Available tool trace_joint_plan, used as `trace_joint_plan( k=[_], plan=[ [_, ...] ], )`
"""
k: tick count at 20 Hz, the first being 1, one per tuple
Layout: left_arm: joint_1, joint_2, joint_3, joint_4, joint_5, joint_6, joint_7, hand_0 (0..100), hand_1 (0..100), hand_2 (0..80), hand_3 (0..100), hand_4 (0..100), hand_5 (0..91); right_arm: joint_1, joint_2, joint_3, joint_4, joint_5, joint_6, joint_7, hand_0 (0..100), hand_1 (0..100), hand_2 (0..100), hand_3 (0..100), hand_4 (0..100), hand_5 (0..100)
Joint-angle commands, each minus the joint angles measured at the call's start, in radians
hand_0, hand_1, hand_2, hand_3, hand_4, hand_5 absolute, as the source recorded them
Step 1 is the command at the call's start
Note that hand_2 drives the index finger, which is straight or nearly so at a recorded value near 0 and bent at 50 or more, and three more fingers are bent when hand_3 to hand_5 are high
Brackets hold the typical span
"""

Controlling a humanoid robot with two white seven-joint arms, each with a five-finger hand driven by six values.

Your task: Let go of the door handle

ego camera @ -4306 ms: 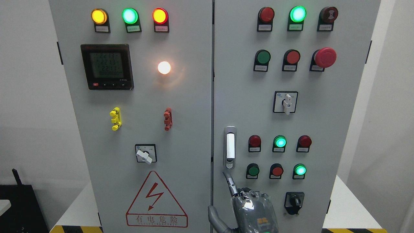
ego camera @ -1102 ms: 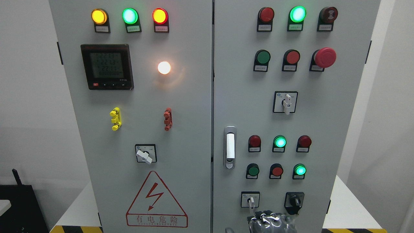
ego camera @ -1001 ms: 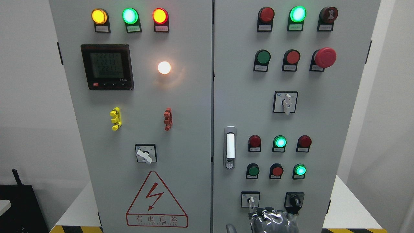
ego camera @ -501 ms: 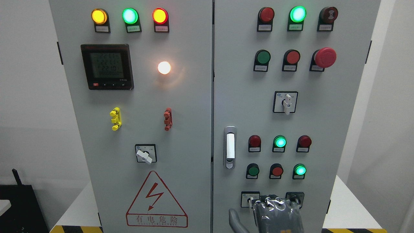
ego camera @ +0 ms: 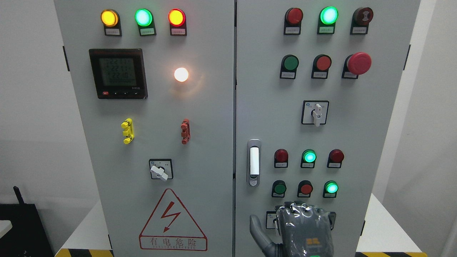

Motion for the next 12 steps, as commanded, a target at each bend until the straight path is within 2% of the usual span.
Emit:
trace_joint_plan(
  k=[1,6,12],
  plan=[
    [0.032,0.0,0.0,-0.031,0.0,0.0,0.001,12,39,0.0,0,0,0.0,-0.068,0.005,0.021,0.005,-0.001,0.008,0.034,33,0,100,100,96,93],
    [0.031,0.0,0.0,-0.031,0.0,0.0,0.001,12,39,0.0,0,0,0.0,-0.07,0.005,0.034,0.008,-0.002,0.021,0.046,33,0,100,100,99,93],
    [0.031,0.0,0.0,-0.031,0.0,0.0,0.001,12,39,0.0,0,0,0.0,-0.073,0.005,0.035,0.025,-0.002,0.021,0.065,33,0,100,100,94,92]
  ],
)
